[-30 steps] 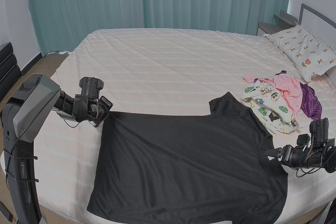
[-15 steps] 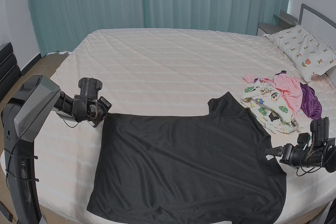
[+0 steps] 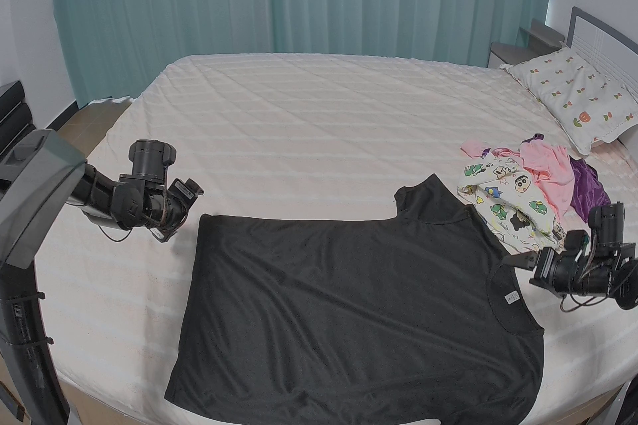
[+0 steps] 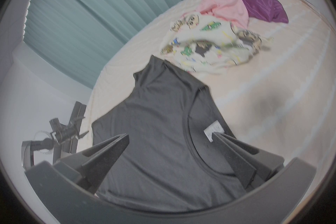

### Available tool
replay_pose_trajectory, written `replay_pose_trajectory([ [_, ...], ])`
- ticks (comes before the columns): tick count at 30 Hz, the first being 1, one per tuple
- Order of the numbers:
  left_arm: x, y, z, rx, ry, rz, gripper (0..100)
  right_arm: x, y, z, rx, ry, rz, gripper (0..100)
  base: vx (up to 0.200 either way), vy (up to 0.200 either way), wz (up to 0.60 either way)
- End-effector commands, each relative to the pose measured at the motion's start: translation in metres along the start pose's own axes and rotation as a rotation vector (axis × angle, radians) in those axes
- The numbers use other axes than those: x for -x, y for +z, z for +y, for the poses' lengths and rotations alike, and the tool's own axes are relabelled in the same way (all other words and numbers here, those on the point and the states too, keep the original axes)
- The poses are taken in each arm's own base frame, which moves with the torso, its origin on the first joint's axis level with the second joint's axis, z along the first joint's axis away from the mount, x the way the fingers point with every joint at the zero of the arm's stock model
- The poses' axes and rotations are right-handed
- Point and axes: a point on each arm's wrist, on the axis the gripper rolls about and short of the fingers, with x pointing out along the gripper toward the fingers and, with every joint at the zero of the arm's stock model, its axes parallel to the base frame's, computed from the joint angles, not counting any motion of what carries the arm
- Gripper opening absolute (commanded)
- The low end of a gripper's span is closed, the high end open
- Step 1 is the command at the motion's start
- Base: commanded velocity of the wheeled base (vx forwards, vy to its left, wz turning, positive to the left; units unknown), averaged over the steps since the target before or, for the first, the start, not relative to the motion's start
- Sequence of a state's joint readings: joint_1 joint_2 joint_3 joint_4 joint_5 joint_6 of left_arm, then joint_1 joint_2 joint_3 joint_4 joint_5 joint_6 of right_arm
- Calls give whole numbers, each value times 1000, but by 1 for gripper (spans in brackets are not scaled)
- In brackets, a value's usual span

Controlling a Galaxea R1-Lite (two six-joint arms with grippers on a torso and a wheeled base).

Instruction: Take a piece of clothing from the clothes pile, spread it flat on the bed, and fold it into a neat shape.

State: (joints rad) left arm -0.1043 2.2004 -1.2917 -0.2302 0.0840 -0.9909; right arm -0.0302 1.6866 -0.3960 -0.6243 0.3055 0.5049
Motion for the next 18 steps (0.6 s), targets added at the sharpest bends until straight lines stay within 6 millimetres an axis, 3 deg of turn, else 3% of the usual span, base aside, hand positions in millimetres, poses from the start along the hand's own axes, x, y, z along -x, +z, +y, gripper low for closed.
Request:
replay_pose_trajectory([
  [1,61,5,0,17,-70,28,100,-26,30,19,2,54,-50,100,0,0,0],
  [4,85,-2,7,51,-101,95,100,-49,43,34,26,92,-50,100,0,0,0],
  [5,85,-2,7,51,-101,95,100,-49,43,34,26,92,-50,100,0,0,0],
  [6,92,-11,9,76,-95,117,100,-68,48,41,30,101,-52,100,0,0,0],
  [8,94,-17,10,88,-89,131,100,-77,51,45,28,101,-59,100,0,0,0],
  [10,101,-27,16,129,-78,167,100,-108,58,60,14,100,-82,100,0,0,0],
  [11,101,-28,16,131,-78,171,100,-110,59,61,13,100,-87,100,0,0,0],
  [14,103,-42,19,147,-65,204,100,-159,59,74,33,68,-119,100,0,0,0],
  [18,105,-52,22,157,-61,226,100,-199,64,82,51,49,-162,100,0,0,0],
])
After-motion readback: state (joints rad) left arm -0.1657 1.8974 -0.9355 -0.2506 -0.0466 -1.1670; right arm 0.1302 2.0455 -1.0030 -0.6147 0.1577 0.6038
